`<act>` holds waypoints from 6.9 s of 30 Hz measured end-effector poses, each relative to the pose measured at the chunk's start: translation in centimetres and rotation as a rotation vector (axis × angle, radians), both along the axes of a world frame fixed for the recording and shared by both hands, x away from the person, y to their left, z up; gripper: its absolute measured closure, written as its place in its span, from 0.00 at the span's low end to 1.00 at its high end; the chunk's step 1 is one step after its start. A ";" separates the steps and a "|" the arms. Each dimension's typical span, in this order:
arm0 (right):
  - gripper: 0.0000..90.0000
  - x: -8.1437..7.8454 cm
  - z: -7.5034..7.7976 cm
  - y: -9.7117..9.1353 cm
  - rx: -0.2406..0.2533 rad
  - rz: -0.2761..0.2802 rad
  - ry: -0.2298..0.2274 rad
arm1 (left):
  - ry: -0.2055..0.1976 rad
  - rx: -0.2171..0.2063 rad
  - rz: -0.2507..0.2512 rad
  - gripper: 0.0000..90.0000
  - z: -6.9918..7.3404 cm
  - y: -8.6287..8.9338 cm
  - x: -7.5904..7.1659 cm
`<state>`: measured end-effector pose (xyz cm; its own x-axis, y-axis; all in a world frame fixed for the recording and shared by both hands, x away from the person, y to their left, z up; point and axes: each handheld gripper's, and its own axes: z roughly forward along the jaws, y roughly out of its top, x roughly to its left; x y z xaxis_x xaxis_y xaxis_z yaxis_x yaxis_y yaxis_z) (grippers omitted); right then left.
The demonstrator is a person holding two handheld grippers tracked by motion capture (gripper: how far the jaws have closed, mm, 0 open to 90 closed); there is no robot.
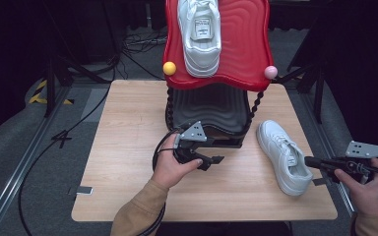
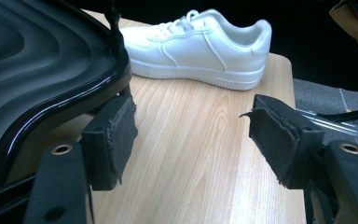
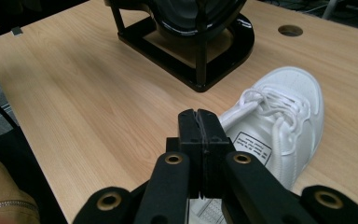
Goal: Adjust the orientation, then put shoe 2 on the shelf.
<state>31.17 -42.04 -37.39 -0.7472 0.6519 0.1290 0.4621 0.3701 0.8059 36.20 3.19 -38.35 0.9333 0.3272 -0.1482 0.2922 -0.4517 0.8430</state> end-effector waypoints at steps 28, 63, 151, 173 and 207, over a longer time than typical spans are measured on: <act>0.76 1.3 2.2 2.2 -0.289 0.154 0.105 | 0.000 0.019 0.001 0.35 0.3 1.2 -0.5; 0.76 3.7 -4.9 6.4 -0.682 0.356 0.429 | 0.026 0.022 -0.012 0.35 -0.2 0.7 -0.8; 0.84 7.5 25.6 17.5 -0.650 0.253 -0.015 | 0.008 0.000 -0.019 0.35 0.2 2.4 -0.6; 0.84 11.2 28.1 23.8 -0.633 0.305 -0.066 | 0.009 -0.006 0.032 0.35 0.2 4.5 -1.6; 0.82 15.1 24.4 28.7 -0.599 0.294 -0.136 | 0.017 -0.002 0.023 0.35 -0.4 4.3 -1.0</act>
<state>46.26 -13.31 -13.00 -0.8882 0.3493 -0.2984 0.1836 0.8652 0.4666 35.22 7.48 -38.79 0.9228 0.3483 -0.1647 0.3168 -0.4428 0.8388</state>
